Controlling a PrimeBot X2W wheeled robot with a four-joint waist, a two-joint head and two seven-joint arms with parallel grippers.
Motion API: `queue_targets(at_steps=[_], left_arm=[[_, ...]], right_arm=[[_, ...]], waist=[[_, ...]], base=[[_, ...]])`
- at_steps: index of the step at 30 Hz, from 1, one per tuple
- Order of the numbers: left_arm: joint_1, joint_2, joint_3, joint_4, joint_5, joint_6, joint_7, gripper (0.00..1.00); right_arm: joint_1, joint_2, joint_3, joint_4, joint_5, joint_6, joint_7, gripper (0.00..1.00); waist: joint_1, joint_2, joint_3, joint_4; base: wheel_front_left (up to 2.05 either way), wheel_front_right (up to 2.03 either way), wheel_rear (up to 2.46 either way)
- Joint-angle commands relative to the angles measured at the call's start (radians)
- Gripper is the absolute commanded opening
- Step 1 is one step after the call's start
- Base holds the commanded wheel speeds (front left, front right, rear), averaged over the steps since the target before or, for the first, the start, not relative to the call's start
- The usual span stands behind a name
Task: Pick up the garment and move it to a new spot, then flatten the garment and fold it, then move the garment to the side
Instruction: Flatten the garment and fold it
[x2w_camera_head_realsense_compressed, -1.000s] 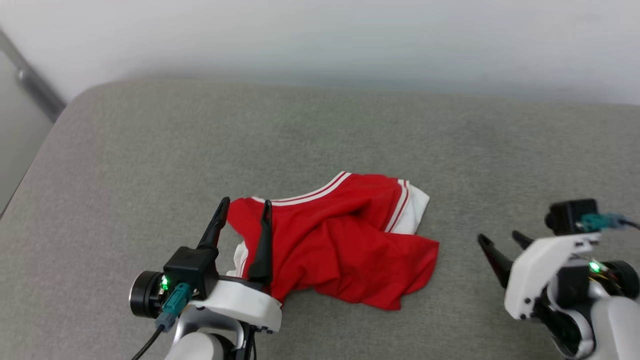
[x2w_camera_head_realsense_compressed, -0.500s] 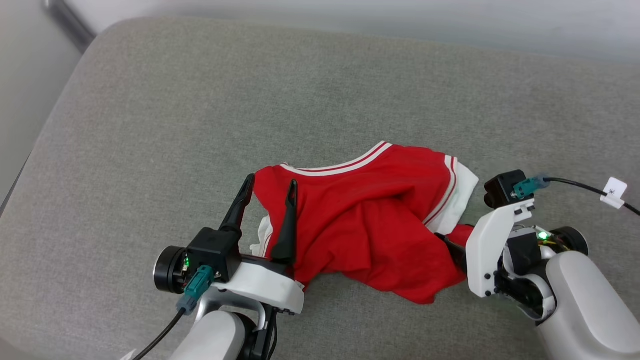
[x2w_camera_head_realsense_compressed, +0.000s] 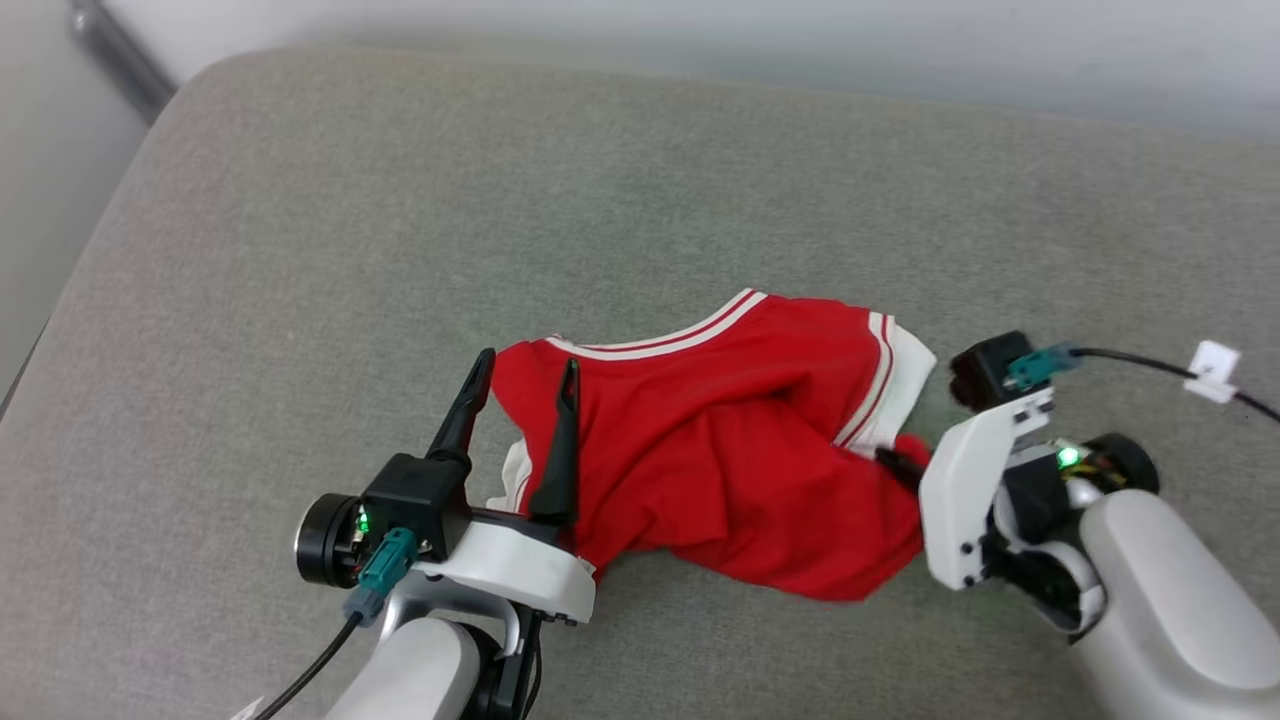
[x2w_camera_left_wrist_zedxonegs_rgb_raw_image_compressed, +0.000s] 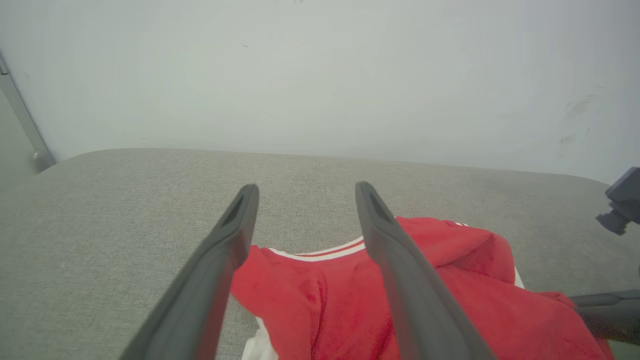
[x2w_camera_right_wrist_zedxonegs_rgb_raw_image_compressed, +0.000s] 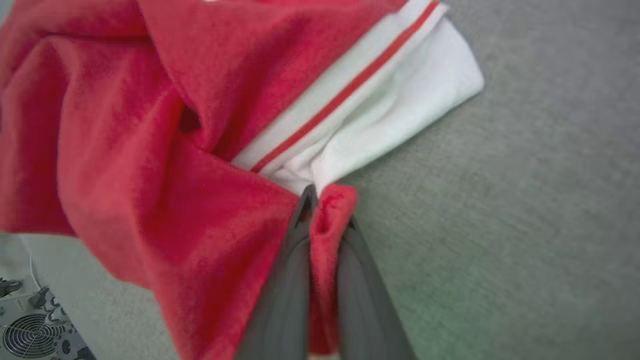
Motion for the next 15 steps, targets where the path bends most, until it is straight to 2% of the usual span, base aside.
queue_targets(at_steps=[1, 8, 12, 15], left_arm=[[0.006, 0.009, 0.007, -0.003, -0.002, 0.006, -0.001, 1.00], [0.040, 0.030, 0.013, -0.018, -0.010, 0.019, 0.013, 1.00], [0.053, 0.040, 0.014, -0.026, -0.015, 0.023, 0.024, 1.00], [0.057, 0.046, 0.014, -0.032, -0.015, 0.027, 0.029, 1.00]], right_arm=[[0.000, -0.020, -0.019, -0.030, -0.013, -0.001, -0.023, 0.00], [0.136, -0.047, -0.178, -0.178, -0.057, -0.001, -0.056, 0.00], [0.278, -0.015, -0.297, -0.240, -0.081, -0.001, -0.031, 0.00], [0.374, 0.019, -0.370, -0.239, -0.096, -0.001, -0.031, 0.00]], waist=[[-0.0001, 0.0000, -0.023, -0.024], [-0.0001, 0.0000, -0.064, -0.092], [-0.0001, 0.0000, -0.079, -0.123], [-0.0001, 0.0000, -0.084, -0.135]], base=[[0.00, 0.00, 0.00], [0.00, 0.00, 0.00], [0.00, 0.00, 0.00], [0.00, 0.00, 0.00]])
